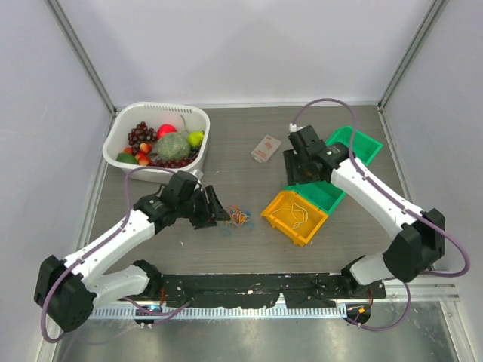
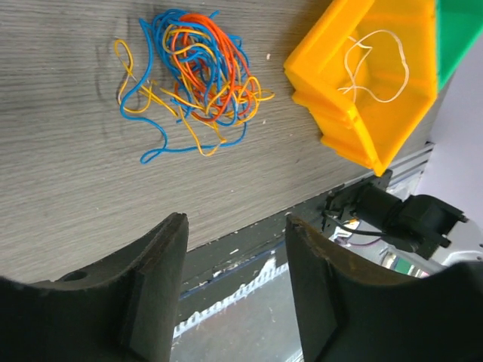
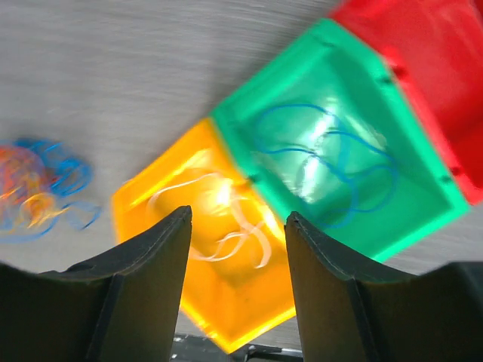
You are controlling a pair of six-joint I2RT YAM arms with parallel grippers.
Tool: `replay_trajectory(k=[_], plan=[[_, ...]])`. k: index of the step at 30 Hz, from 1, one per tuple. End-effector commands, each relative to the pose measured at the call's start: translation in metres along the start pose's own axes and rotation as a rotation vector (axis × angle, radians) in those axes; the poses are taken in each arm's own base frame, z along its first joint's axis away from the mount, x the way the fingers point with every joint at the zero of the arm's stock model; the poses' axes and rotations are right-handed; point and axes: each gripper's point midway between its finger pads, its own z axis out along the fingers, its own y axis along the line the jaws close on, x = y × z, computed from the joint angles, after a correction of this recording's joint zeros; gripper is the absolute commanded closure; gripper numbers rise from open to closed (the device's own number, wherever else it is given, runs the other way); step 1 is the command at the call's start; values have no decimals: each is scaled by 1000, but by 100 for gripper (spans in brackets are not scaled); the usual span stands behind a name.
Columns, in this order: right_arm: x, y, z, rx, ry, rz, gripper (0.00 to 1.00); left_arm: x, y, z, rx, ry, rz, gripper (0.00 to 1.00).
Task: Untangle the cables
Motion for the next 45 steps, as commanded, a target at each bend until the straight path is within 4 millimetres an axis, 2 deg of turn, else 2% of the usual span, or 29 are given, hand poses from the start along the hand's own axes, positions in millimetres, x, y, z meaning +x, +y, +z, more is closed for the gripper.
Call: replay_trajectory(k=[1,2,3,4,6,8,11,13,14,17,20,24,27,32,34,37,38,39,42,45], plan=[[3,68,-43,-195,-56,-103,42,-5,-5,16,14,32,60,45],[-1,89,-44,-284,-91,-100,42,-5,-4,21,2,46,76,46],[8,120,-55,-430,-70,-108,42,-6,-3,26,-10,61,85,47],[9,136,-53,-496,-76,-103,42,-6,-4,29,-15,77,96,48],[21,178,-62,-704,-26,-89,43,-3,-3,36,-33,122,107,50],[33,198,-50,-769,39,-51,44,-4,2,38,-54,126,134,56],[39,214,-43,-826,108,-29,50,-6,10,31,-74,57,173,60],[45,228,-45,-910,151,-61,50,-4,15,25,-59,14,147,56],[49,232,-45,-935,161,-82,50,-2,15,23,-35,0,118,50],[62,238,-39,-938,133,-196,49,12,21,28,20,12,63,48],[72,236,-19,-886,176,-182,49,16,25,39,55,9,80,52],[77,238,1,-827,228,-125,50,2,42,49,-37,-74,283,50],[77,240,6,-825,242,-108,51,-7,50,56,-95,-95,369,47],[79,243,16,-812,265,-87,53,-8,43,72,-95,-52,419,45],[78,245,18,-812,263,-74,53,-8,52,80,-136,-29,419,48],[78,247,24,-805,276,-56,54,-7,53,86,-141,-14,418,57],[79,247,26,-802,281,-52,55,-6,50,86,-126,-11,419,61],[81,247,28,-793,290,-46,55,-5,46,85,-112,-9,422,72],[80,243,38,-747,286,-37,56,0,38,74,-88,-2,414,98],[79,239,49,-694,278,-44,56,2,25,50,-47,-18,400,100]])
